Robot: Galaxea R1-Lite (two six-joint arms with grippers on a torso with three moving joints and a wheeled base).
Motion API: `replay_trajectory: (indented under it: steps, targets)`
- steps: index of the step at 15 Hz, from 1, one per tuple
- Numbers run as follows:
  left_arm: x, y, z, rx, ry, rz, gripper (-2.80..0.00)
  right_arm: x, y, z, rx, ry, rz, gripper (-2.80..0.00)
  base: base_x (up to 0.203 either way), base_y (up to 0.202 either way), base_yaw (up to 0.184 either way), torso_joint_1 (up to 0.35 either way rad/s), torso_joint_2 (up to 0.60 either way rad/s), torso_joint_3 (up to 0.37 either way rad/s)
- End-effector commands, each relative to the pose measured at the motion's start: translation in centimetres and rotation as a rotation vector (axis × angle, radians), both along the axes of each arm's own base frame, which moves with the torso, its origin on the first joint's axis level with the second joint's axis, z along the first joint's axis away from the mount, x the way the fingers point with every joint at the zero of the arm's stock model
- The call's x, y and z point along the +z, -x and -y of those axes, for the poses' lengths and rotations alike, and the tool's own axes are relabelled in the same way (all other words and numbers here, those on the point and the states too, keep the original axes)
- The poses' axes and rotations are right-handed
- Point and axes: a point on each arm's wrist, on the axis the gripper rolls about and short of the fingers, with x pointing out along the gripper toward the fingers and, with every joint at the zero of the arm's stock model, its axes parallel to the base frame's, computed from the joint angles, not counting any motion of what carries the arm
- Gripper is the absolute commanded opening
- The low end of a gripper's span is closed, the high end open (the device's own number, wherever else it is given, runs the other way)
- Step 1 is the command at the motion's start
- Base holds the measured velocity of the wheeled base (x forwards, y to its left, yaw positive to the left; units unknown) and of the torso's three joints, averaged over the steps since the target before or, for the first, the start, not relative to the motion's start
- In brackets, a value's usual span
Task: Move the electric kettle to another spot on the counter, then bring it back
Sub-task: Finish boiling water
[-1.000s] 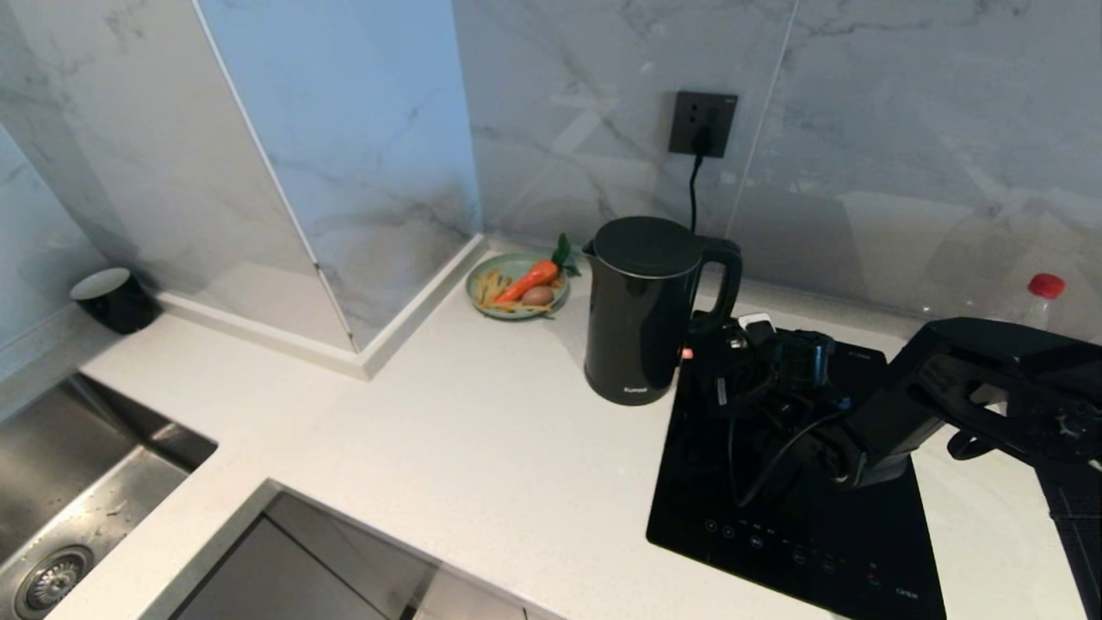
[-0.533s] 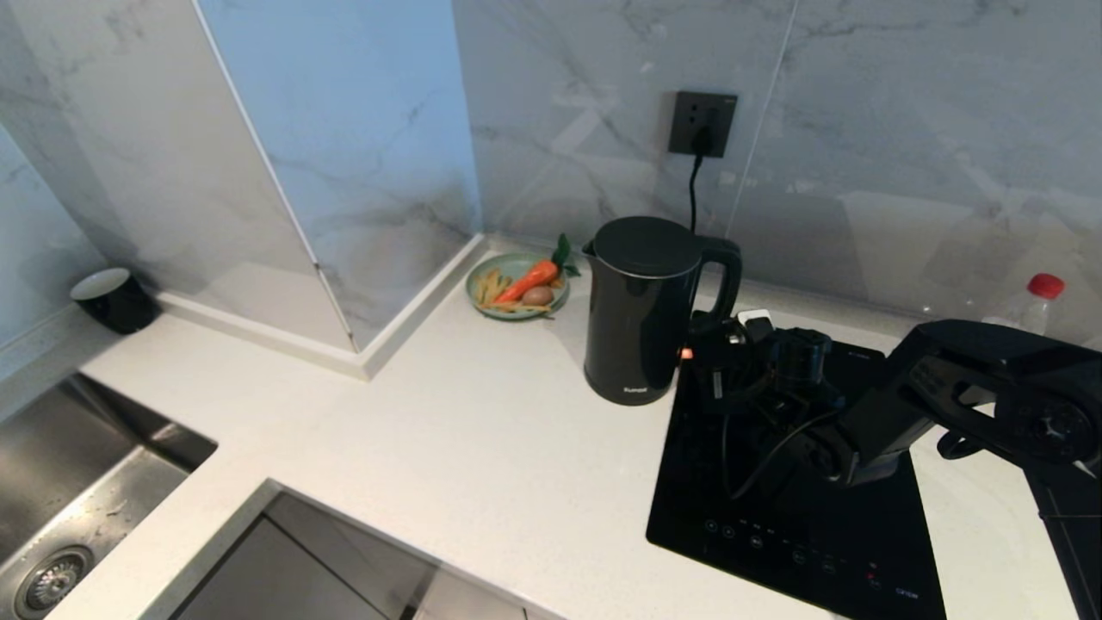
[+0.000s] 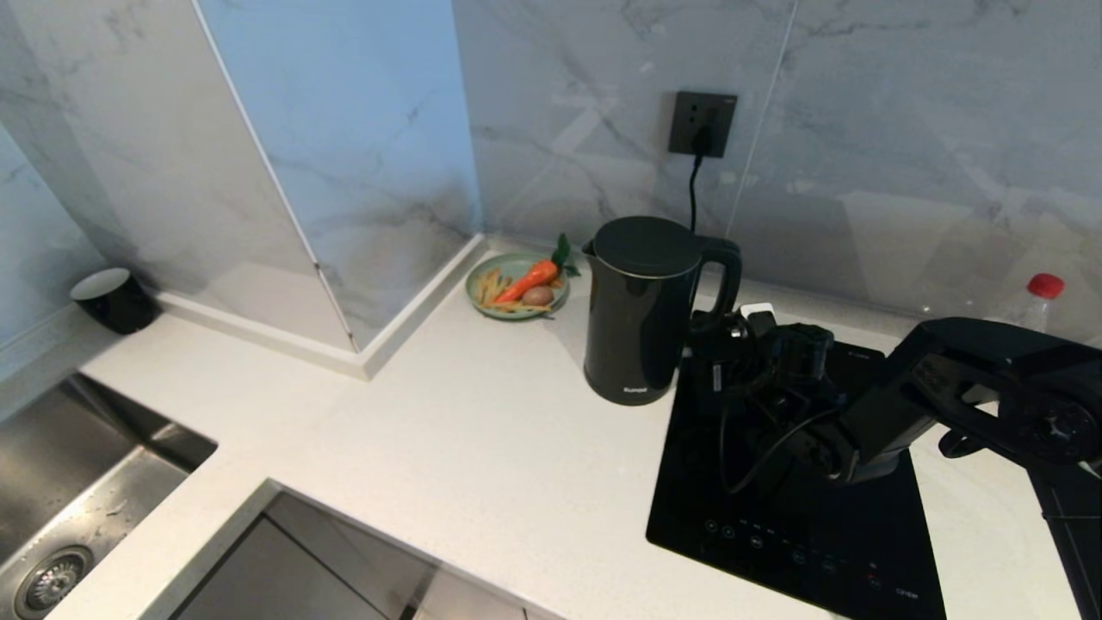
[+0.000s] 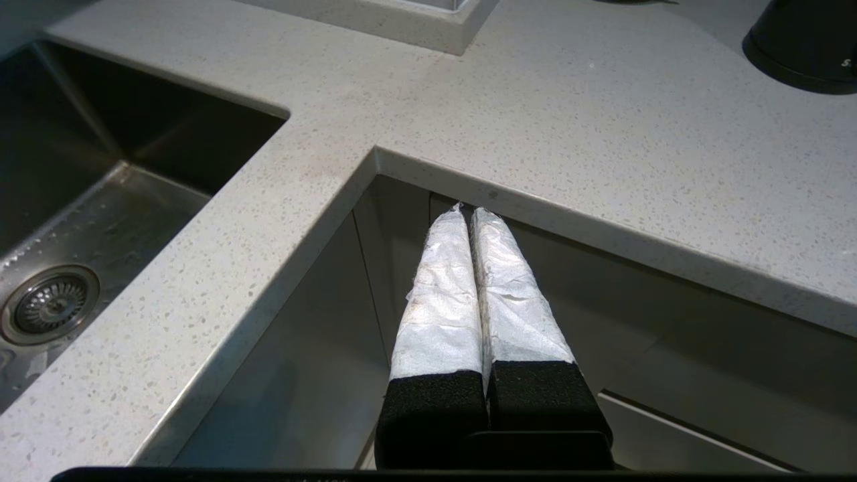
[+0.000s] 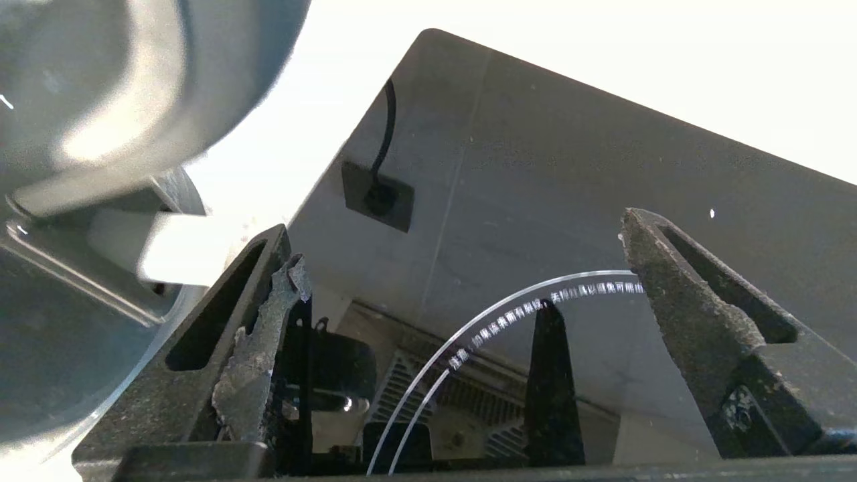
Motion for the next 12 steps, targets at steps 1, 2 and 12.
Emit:
replay_trajectory:
  steps: [1, 2, 12]
  targets:
    - [0.0, 0.0, 0.0, 0.001, 0.001, -0.001, -2.80, 0.3, 0.0, 0.0, 0.000, -0.003, 0.012, 0.00, 0.000, 0.000, 0.000, 0.000, 0.00, 0.000]
    - [0.0, 0.0, 0.0, 0.001, 0.002, 0.000, -2.80, 0.3, 0.0, 0.0, 0.000, -0.001, 0.011, 0.00, 0.000, 0.000, 0.000, 0.000, 0.00, 0.000]
    - [0.0, 0.0, 0.0, 0.001, 0.000, -0.002, -2.80, -1.5, 2.9, -1.2, 0.050, 0.075, -0.087, 0.00, 0.000, 0.000, 0.000, 0.000, 0.00, 0.000]
